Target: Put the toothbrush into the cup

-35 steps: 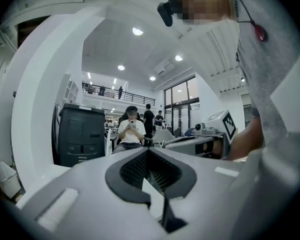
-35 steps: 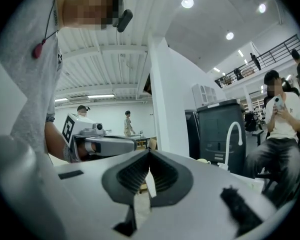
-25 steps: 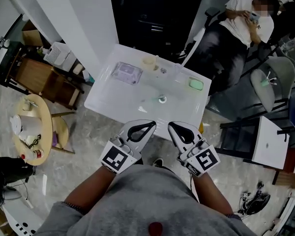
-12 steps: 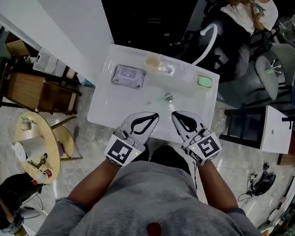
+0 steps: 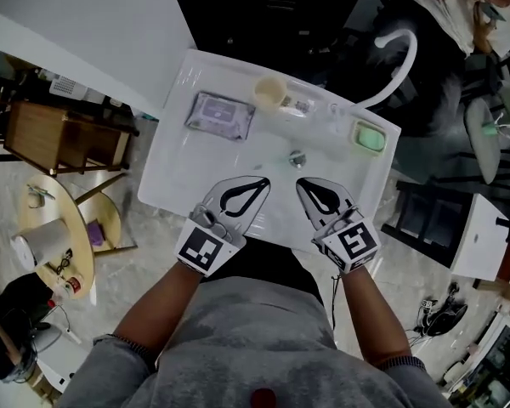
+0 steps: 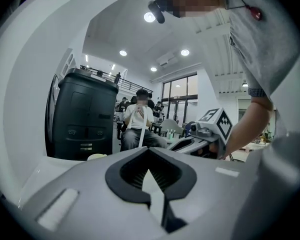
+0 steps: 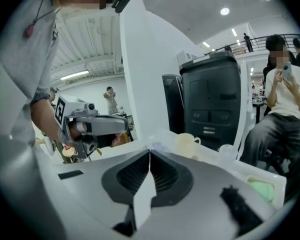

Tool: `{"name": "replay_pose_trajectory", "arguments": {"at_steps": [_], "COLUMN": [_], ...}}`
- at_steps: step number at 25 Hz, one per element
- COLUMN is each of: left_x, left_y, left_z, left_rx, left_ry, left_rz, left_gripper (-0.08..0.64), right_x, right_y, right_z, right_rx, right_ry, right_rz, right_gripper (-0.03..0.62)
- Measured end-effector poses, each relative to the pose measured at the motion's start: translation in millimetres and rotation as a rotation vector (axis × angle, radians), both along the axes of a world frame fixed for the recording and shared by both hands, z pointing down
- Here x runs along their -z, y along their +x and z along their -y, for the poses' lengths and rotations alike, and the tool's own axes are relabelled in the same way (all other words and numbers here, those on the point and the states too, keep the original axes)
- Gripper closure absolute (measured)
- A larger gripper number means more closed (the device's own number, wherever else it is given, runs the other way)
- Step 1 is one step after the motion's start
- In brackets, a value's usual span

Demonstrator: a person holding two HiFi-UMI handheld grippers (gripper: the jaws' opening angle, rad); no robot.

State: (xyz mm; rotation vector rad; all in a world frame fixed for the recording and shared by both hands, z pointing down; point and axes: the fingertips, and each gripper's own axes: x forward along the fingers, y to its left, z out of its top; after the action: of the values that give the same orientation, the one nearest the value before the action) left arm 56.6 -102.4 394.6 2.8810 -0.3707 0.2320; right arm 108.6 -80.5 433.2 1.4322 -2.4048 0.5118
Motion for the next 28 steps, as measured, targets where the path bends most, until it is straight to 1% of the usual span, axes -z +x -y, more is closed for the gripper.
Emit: {"name": "replay_pose_trajectory", "arguments": {"at_steps": [5, 10, 12, 15, 20, 25, 28], "left_x": [-36, -71, -84, -100, -121, -135, -140], "left_y": [7, 13, 14, 15, 13, 12, 12], "left_z": [10, 20, 27, 37, 45, 51, 53], "left_rx": [0.009, 0.046, 0.062, 0.082, 0.109, 0.125, 0.129], "left_ry": [0.0, -0.039, -0.039, -0.027, -0.052, -0.073, -0.079], "left_rz": [0.03, 0.052, 0.062, 0.076, 0.091, 0.089, 0.085], "left_gripper": [0.552, 0.552, 0.552, 0.552, 0.552, 0.552, 0.552], "right_x": [-51, -97, -118, -155, -210, -245, -258], "right_y": [4, 5, 4, -2, -9, -15, -18], "right_z": [14, 25, 30, 33, 33, 34, 36], "right_rx": [0.098, 0.203, 0.25, 0.355, 0.542, 0.688, 0.767], "right_ry": [-0.064, -0.12, -0.143, -0.199, -0.279, -0.329, -0.332], "right_rz": [-0.092, -0.149, -0.175, -0.252, -0.402, -0.501, -0.572], "right_gripper": [0.577, 0.577, 0.577, 0.577, 0.577, 0.575, 0.575]}}
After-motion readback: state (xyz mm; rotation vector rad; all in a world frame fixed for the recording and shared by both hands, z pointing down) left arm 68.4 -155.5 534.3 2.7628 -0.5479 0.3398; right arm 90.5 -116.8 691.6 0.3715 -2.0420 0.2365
